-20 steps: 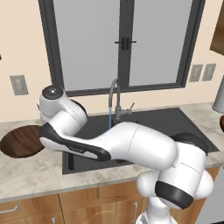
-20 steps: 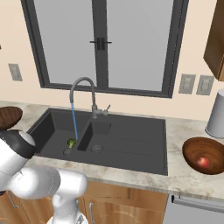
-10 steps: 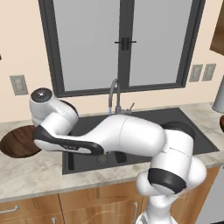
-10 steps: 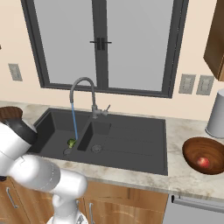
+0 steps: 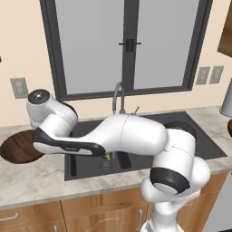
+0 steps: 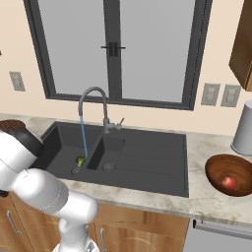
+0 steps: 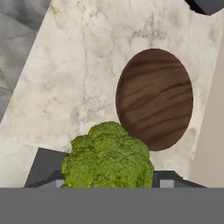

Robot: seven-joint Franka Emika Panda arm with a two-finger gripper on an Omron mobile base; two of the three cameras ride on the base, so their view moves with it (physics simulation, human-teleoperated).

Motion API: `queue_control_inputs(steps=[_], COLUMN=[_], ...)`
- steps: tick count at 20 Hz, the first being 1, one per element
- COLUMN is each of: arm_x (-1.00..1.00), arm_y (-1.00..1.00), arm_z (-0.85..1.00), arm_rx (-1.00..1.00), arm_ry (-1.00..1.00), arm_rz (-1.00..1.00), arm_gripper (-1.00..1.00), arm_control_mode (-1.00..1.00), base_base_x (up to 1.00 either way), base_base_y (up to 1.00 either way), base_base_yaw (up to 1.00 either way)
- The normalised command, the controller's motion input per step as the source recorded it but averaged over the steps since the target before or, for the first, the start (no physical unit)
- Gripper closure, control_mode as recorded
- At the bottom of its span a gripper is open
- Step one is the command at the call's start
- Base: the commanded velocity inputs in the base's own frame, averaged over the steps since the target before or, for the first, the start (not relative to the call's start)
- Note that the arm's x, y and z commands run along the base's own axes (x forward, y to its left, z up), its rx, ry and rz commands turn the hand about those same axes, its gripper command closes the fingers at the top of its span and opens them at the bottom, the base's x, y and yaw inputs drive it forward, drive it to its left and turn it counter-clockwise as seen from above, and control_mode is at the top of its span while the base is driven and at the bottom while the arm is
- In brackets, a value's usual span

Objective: Pick the broccolis from the sink and place them in one bowl. Place the peach in the other bowl. Then turn off the sink faucet.

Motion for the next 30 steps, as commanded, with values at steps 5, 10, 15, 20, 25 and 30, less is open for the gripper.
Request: queue_control_inputs(steps=[5, 10, 15, 20, 25, 30], arm_x=[0.17, 0.11, 0.12, 0.02, 0.11, 0.22], arm_y=[0.22, 0.2, 0.23, 0.07, 0.2, 0.12], arm_z=[-0.04, -0.02, -0.01, 0.0, 0.0, -0.05], arm_rx=[0.0, 0.0, 0.0, 0.04, 0.05, 0.1], arm_ry=[0.0, 0.0, 0.0, 0.0, 0.03, 0.1], arm_rz=[-0.13, -0.15, -0.17, -0.24, -0.27, -0.28], arm_gripper=[1.0, 1.0, 1.0, 1.0, 1.0, 1.0], arm_control_mode=[-1.0, -1.0, -1.0, -1.0, -1.0, -1.0], base_base_x=[0.0, 0.0, 0.0, 0.0, 0.0, 0.0], base_base_y=[0.0, 0.0, 0.0, 0.0, 0.0, 0.0], base_base_yaw=[0.0, 0.0, 0.0, 0.0, 0.0, 0.0])
